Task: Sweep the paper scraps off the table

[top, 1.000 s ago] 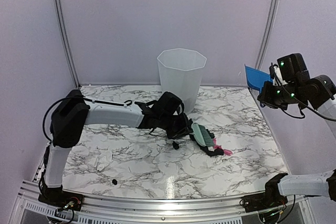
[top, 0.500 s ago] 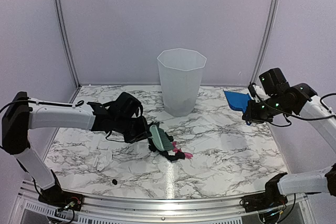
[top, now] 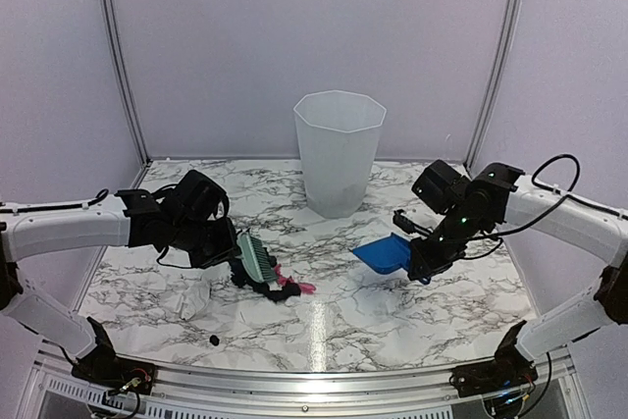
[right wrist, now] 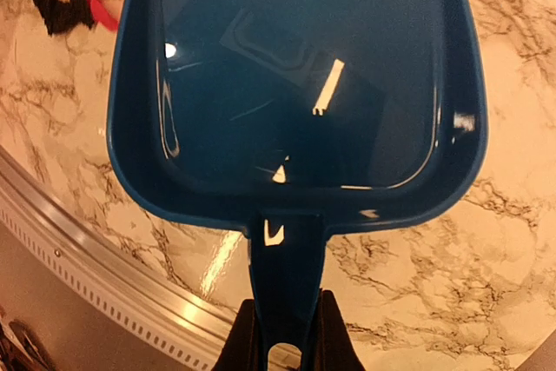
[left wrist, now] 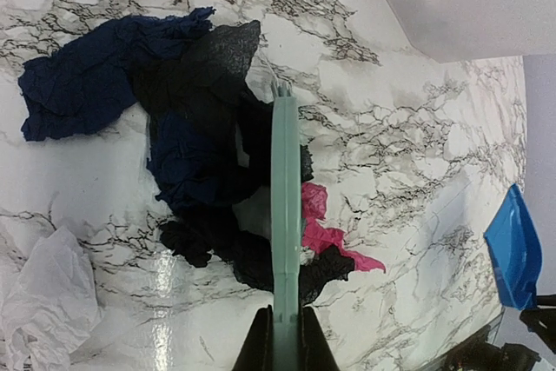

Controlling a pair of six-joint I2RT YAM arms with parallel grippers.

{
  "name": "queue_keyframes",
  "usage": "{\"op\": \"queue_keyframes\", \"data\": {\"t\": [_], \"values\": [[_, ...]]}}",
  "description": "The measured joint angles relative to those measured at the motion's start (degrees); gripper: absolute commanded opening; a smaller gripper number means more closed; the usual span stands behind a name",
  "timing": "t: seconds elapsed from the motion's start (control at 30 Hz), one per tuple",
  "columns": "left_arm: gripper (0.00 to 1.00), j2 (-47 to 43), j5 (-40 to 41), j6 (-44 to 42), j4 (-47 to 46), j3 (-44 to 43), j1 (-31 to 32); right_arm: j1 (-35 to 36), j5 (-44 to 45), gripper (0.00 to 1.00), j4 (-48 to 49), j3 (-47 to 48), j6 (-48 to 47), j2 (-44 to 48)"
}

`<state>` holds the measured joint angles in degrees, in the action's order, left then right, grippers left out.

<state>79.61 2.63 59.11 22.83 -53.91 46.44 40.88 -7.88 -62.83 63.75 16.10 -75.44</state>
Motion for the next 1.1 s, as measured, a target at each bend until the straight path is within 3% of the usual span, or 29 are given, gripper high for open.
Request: {"op": "queue_keyframes", "data": {"t": [0.4,1.1], "values": [[0.0,-2.12,1.36,-0.2,6.38,-3.1,-0.37,16.02,-2.58,0.0,-1.4,2.47,-8.48,-9.46],[0.0,-6.14,3.21,-5.49,16.63,-10.14,-2.47,19.56,4.61,0.0,7.15,10.43,-17.73,-27.23]]}}
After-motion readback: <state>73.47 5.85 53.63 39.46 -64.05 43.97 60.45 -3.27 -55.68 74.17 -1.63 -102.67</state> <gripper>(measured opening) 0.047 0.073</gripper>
